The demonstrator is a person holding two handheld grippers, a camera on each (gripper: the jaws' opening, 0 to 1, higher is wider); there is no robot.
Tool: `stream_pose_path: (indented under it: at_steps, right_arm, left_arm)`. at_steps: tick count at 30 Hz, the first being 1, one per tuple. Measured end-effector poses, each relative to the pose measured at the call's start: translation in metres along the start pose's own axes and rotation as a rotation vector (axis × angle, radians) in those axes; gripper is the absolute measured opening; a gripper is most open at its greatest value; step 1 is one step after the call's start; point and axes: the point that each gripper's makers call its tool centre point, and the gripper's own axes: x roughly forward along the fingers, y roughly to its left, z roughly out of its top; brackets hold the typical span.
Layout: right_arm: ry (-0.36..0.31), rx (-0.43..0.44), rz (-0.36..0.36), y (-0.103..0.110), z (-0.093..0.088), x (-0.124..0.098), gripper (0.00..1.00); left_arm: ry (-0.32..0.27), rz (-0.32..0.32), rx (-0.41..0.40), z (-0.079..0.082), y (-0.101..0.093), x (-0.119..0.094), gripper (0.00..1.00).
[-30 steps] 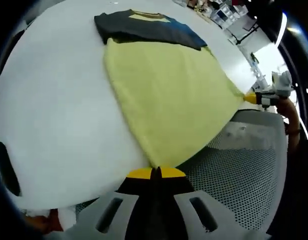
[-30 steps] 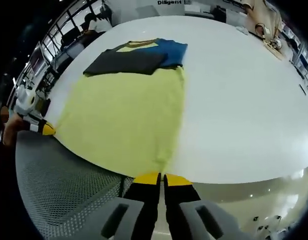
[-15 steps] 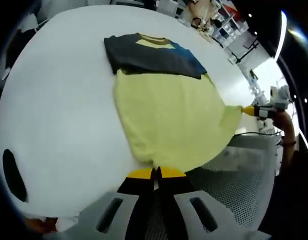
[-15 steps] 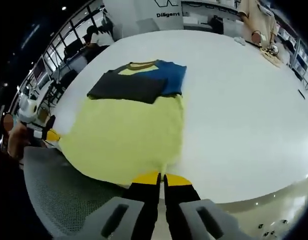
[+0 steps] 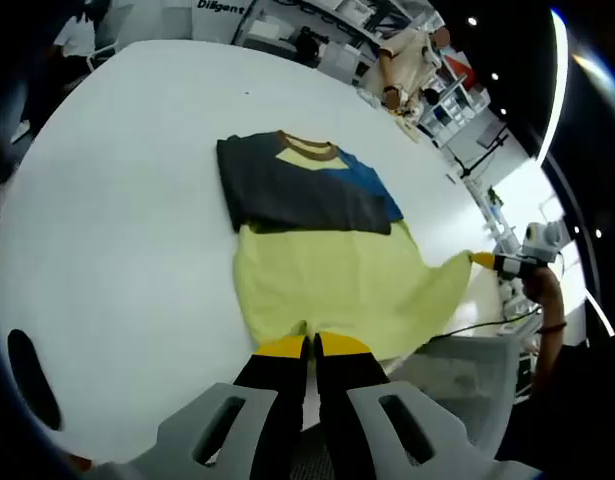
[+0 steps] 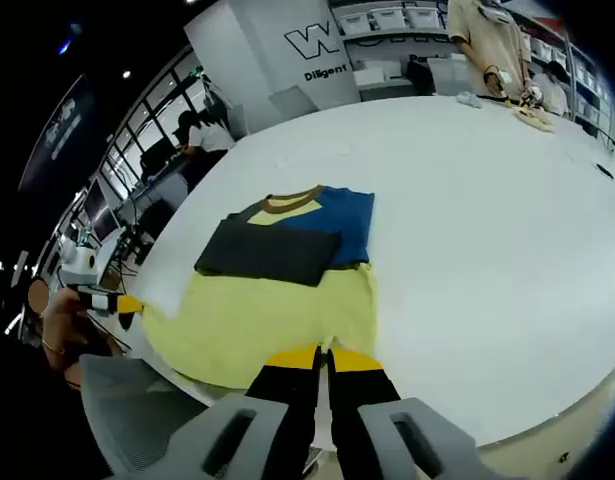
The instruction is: Fold the garment on the visible template until the final outline fits inside the template.
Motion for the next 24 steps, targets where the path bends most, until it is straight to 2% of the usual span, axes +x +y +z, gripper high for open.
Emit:
stream_pose_path:
  at_steps: [7, 17, 20, 24]
  right_arm:
    - [-0.011, -0.040, -0.002, -0.001, 0.018, 0.006, 0.00]
    - [-0.094, -0.050, 0.018, 0.006, 0.069, 0.017, 0.00]
    - [-0.116, -0.059, 0.011, 0.005, 0.084, 0.023, 0.00]
    - [-0.139, -0.023, 0.010, 0.004, 0.100, 0.031, 0.00]
  left_arm:
    - [-0.065, 0.004, -0.015, 0.027, 0.005, -0.002, 0.00]
    - [-0.115, 0.015, -0.019, 0.068, 0.012, 0.006, 0.00]
    - [-0.160, -0.014, -0.051, 0.088, 0.012, 0.008, 0.00]
    - [-0.170, -0.027, -0.068, 0.103, 0.015, 0.012, 0.00]
